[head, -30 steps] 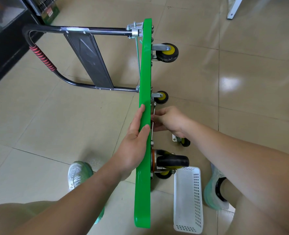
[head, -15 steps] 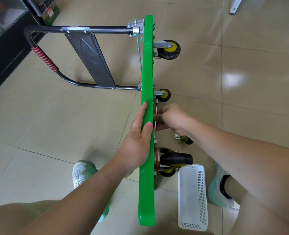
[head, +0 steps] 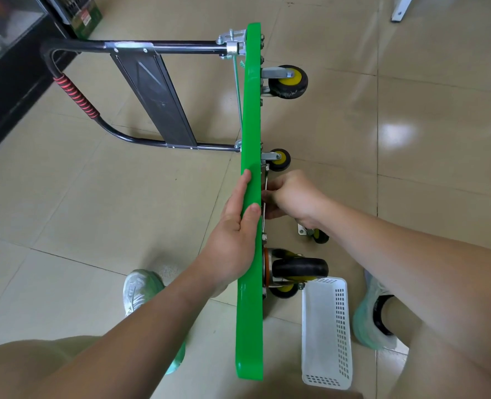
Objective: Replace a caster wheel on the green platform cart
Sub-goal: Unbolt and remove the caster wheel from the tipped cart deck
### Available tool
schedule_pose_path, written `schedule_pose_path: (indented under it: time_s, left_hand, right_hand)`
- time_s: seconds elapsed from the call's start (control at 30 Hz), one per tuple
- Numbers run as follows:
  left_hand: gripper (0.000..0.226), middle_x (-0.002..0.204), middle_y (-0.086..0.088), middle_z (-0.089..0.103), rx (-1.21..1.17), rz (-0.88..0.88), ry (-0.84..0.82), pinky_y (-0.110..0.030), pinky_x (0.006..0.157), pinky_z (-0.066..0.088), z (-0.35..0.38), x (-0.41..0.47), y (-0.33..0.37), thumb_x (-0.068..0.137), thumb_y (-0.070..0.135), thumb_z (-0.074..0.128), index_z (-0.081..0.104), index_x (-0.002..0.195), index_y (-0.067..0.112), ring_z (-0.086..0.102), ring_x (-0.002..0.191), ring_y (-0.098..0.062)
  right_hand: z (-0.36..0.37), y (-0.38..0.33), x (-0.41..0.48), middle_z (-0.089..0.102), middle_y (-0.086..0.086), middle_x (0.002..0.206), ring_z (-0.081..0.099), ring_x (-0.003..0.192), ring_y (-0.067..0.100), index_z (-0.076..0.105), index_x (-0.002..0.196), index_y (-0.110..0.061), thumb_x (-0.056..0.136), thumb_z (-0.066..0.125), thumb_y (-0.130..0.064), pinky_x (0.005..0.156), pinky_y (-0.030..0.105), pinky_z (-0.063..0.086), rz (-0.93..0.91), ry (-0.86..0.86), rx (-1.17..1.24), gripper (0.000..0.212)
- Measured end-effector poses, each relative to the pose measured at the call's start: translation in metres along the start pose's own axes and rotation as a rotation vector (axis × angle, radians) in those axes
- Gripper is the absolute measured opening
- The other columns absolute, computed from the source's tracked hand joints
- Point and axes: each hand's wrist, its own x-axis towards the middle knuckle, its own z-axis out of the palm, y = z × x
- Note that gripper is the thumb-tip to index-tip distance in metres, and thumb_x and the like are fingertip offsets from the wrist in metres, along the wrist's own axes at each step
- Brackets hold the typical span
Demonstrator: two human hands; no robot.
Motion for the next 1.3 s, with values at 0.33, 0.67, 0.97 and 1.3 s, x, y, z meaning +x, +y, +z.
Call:
schedule_pose_path:
  time_s: [0.33,0.67,0.97,1.3]
  left_hand:
    - [0.054,0.155,0.02,0.036,-0.01,-0.005,-0.01,0.007,0.079,0.033,0.001,-0.001,0.002,0.113,0.033,0.031,0.012,0.157,0.057,0.045,0.102,0.033]
    - [0.054,0.155,0.022,0.038,-0.024,-0.006,0.023,-0.001,0.092,0.038,0.002,-0.002,0.003,0.112,0.034,0.033,0.015,0.155,0.06,0.045,0.115,0.026]
    - [0.055,0.16,0.025,0.032,-0.046,-0.011,0.033,-0.019,0.119,0.025,0.005,-0.006,0.009,0.113,0.03,0.034,0.017,0.157,0.057,0.033,0.144,0.007]
    - [0.055,0.159,0.029,0.03,-0.014,-0.011,0.032,-0.003,0.108,0.022,0.004,-0.006,0.01,0.112,0.028,0.034,0.016,0.158,0.053,0.03,0.142,0.014]
  right_hand:
    - [0.001,-0.002,0.001,0.076,0.019,0.096,0.075,0.082,0.033,0.073,0.106,0.0,0.098,0.063,-0.009,0.068,0.038,0.064,0.003,0.031,-0.053,0.016]
    - [-0.004,-0.012,-0.015,0.077,0.013,0.09,0.076,0.081,0.03,0.076,0.094,-0.006,0.093,0.069,-0.006,0.08,0.044,0.063,-0.096,0.001,-0.061,0.007]
    - [-0.008,-0.014,-0.019,0.074,0.008,0.095,0.075,0.081,0.029,0.068,0.096,-0.014,0.093,0.071,-0.022,0.076,0.045,0.064,-0.081,0.015,-0.011,0.009]
    - [-0.014,-0.02,-0.007,0.072,0.012,0.096,0.073,0.091,0.029,0.068,0.093,-0.007,0.092,0.072,-0.012,0.08,0.045,0.063,-0.088,0.049,0.004,0.006]
